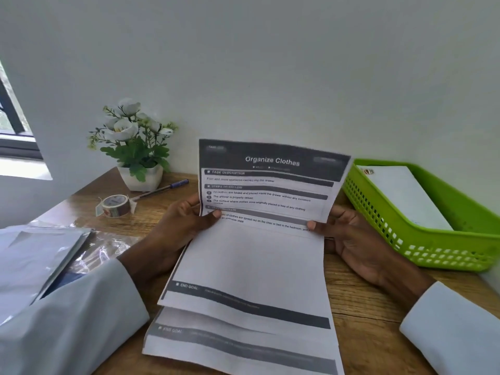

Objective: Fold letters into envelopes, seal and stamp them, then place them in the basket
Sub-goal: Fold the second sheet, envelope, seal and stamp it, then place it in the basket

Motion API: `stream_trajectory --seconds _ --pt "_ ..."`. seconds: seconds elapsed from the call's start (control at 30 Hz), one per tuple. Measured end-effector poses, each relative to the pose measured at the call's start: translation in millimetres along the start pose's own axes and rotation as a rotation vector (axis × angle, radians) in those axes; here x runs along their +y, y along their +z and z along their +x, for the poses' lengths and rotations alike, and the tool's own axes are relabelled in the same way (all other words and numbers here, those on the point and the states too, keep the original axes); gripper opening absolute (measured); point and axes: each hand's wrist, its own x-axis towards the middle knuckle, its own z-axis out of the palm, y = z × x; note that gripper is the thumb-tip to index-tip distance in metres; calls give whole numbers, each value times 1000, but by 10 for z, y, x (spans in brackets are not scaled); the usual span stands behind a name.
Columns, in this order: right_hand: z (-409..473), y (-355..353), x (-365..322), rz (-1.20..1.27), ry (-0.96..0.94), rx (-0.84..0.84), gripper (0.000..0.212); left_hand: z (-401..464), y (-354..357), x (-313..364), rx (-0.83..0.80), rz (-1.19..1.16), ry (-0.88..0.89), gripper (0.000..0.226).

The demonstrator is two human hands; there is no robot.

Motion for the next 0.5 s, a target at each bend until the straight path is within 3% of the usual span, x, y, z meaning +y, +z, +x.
stream_trajectory --seconds 0.13,0.3,0.37,0.4,0.5 --pt "14 4 8 20 -11 17 33 -2 2 8 -17 -48 -45 24" --pt "30 1 10 -69 -40 125 23 -15 43 75 -55 -122 -48 30" --pt "30 -1 6 -114 -98 176 30 -8 46 84 -5 -141 -73 25" --pt "32 -6 3 -111 -120 191 35 -16 55 95 21 -171 -92 27" --pt "32 -8 -10 -108 -159 206 41 -27 41 127 -2 -196 -95 63"
